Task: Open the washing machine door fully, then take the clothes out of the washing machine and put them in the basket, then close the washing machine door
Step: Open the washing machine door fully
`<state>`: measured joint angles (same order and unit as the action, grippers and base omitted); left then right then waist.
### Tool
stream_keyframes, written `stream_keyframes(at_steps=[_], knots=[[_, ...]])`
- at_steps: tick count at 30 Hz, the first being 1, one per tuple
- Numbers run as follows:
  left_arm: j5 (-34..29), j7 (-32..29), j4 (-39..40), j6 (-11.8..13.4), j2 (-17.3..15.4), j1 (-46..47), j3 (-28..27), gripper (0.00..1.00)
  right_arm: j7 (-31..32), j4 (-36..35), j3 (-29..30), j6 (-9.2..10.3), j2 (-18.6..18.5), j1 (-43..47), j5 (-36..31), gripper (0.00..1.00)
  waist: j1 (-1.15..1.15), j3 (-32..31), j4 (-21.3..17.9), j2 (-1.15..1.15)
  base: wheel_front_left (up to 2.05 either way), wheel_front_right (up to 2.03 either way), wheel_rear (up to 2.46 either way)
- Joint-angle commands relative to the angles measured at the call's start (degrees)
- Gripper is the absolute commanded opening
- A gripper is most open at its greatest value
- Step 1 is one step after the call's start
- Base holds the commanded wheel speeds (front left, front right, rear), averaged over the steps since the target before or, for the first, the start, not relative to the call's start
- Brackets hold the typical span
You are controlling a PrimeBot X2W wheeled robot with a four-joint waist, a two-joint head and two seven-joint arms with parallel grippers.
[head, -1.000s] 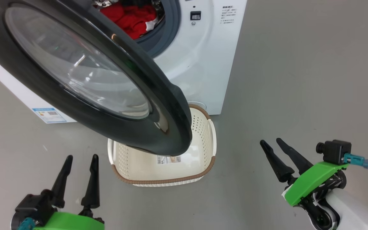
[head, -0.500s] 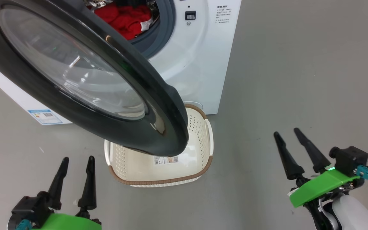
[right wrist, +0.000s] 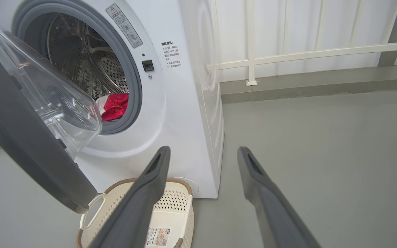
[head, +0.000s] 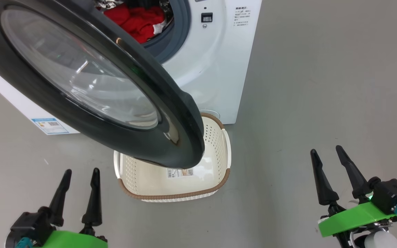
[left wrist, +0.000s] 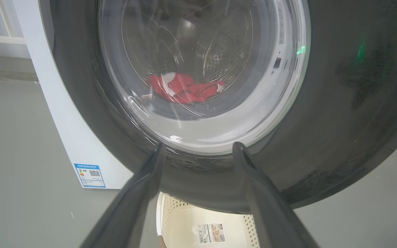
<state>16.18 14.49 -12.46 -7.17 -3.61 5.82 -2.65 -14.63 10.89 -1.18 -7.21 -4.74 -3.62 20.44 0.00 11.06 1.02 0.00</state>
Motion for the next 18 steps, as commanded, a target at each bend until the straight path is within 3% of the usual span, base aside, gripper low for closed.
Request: stream_keyframes(at_steps=[1,18], knots=[[-0.4,0.5,1.6,-0.3,-0.7,0.2,-2.1,1.00,-0.4,-1.6,-1.0,-0.28,-0.1,0.1,-0.7,1.00,0.00,0.0,0.0,0.00,0.00,0.00,0.00],[-0.6,0.5,1.7,-0.3,-0.4,-0.2,-1.6,1.00,-0.4,-1.8,0.6,-0.28,1.5,1.2,-2.9,1.00,0.00,-0.3,0.2,0.00,0.00,0.00,0.00]])
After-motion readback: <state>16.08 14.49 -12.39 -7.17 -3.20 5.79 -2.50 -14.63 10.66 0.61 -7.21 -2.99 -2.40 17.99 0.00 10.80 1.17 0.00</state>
